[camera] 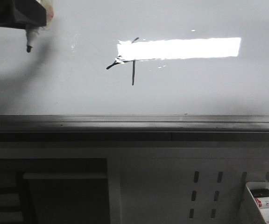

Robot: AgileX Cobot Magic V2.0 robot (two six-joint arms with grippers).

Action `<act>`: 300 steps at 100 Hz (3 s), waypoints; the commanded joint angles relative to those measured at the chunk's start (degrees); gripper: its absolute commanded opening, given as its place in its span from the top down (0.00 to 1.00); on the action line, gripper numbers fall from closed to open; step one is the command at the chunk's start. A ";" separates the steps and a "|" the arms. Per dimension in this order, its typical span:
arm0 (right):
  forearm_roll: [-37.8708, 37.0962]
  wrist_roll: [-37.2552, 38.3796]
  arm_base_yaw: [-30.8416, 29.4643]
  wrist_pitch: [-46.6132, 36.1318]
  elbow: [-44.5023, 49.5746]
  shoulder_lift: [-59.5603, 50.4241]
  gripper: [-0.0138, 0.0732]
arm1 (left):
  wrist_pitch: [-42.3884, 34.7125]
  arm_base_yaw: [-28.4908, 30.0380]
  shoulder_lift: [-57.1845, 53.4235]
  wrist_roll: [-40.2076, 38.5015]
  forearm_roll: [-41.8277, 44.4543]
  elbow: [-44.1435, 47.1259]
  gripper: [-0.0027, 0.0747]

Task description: Write number 4 on whiteboard

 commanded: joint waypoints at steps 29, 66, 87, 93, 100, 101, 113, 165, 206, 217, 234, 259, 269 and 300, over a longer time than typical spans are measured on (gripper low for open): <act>2.42 -0.10 -0.37 -2.03 -1.45 -0.43 0.47 | -6.94 -0.08 6.17 -4.70 4.42 -1.77 0.99; 2.42 -0.10 -0.37 -1.94 -1.45 -0.43 0.47 | -9.21 -0.08 9.36 -4.70 7.19 -3.68 0.99; 2.42 -0.10 -0.37 -1.37 -1.45 -0.43 0.48 | -9.77 -0.08 10.08 -4.70 7.19 -4.02 0.99; 2.42 -0.10 -0.37 -1.37 -1.45 -0.43 0.48 | -9.77 -0.08 10.08 -4.70 7.19 -4.02 0.99; 2.42 -0.10 -0.37 -1.37 -1.45 -0.43 0.49 | -9.77 -0.08 10.08 -4.70 7.19 -4.02 0.99; 2.42 -0.10 -0.37 -1.37 -1.45 -0.43 0.49 | -9.77 -0.08 10.08 -4.70 7.19 -4.02 0.99; 2.42 -0.10 -0.37 -1.24 -1.45 -0.43 0.50 | -9.77 -0.08 10.08 -4.70 7.19 -4.02 0.99; 2.42 -0.10 -0.37 -0.98 -1.45 -0.43 0.50 | -9.56 -0.08 9.97 -4.70 6.95 -4.02 0.63; 2.42 -0.10 -0.37 -0.98 -1.45 -0.43 0.50 | -9.56 -0.08 9.20 -4.22 6.95 -4.02 0.61; 2.42 -0.10 -0.37 -0.98 -1.45 -0.43 0.50 | -9.56 -0.08 7.82 -2.77 6.95 -4.02 0.51; 2.42 -0.10 -0.37 -1.33 -1.45 -0.43 0.50 | -7.88 -0.08 3.88 4.09 6.17 -3.92 0.33; 2.42 -0.10 -0.37 -1.33 -1.45 -0.66 0.50 | -6.01 -0.08 -6.06 13.52 0.61 -1.09 0.33; 2.42 -0.10 -0.37 -2.40 -1.32 -1.76 0.57 | -4.03 -0.08 -12.64 18.69 -2.25 1.34 0.33; 2.07 -1.45 -0.37 -12.23 7.47 -12.40 0.90 | 4.19 -0.08 -34.77 23.86 -2.15 10.20 0.89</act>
